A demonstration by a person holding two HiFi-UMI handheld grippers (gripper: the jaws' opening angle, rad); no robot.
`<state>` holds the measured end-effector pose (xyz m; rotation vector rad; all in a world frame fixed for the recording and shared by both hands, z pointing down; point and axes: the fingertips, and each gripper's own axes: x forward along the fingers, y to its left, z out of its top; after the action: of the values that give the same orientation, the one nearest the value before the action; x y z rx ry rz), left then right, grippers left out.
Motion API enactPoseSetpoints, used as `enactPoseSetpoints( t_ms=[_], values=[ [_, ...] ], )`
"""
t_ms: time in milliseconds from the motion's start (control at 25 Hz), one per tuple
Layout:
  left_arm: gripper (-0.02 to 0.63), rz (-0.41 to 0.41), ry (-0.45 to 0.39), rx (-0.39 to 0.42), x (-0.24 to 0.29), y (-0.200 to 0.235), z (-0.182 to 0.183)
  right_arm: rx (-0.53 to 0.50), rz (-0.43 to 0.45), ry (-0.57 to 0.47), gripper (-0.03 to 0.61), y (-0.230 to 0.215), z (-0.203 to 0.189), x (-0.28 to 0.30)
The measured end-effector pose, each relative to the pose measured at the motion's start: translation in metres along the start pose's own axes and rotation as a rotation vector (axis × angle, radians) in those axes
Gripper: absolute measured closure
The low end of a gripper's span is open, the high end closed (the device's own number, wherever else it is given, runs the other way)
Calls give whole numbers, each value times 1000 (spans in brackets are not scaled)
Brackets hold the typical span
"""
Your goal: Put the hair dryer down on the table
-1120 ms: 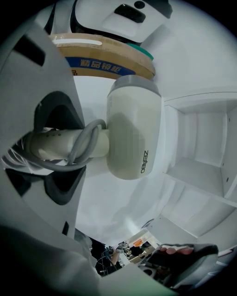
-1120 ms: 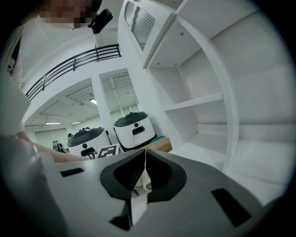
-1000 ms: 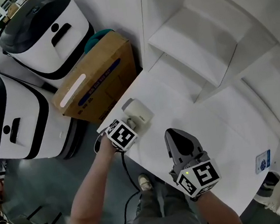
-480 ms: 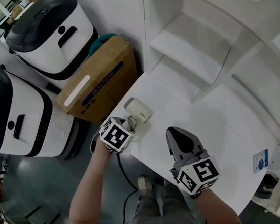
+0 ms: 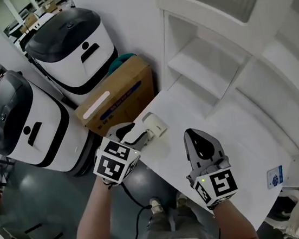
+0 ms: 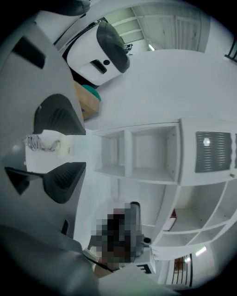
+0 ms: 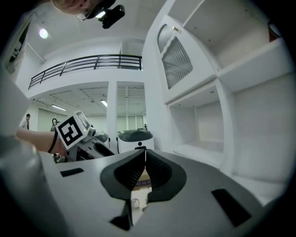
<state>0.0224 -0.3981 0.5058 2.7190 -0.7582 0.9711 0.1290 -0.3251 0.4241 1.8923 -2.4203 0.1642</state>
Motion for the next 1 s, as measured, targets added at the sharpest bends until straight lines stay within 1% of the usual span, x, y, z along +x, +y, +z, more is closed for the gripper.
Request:
enactPoseSetpoints(
  t_ms=[160, 240, 320, 400, 480, 640, 720, 800, 920, 1000],
  values=[
    [475, 90, -210, 37, -71, -13, 61, -17, 24, -80, 558, 14, 51, -19],
    [477, 115, -292, 57, -107, -22, 84, -18, 51, -105, 558, 25, 75, -30],
    [485, 143, -377, 71, -144, -31, 102, -29, 85, -127, 558, 40, 99, -43],
    [511, 192, -457, 82, -180, -39, 116, -53, 112, -157, 558, 54, 122, -58],
    [533, 239, -518, 81, -212, -49, 125, -74, 133, -191, 558, 67, 142, -73],
    [543, 264, -586, 77, -256, -72, 129, -120, 157, -247, 558, 88, 168, -97],
    [556, 304, -615, 82, -277, -79, 129, -155, 161, -260, 558, 97, 175, -107],
    [572, 354, -639, 86, -296, -85, 125, -163, 175, -274, 558, 105, 180, -116],
    [575, 421, -652, 71, -310, -92, 110, -156, 180, -308, 558, 111, 185, -130],
    [584, 436, -648, 46, -313, -97, 98, -152, 178, -311, 558, 111, 182, -137]
  ],
)
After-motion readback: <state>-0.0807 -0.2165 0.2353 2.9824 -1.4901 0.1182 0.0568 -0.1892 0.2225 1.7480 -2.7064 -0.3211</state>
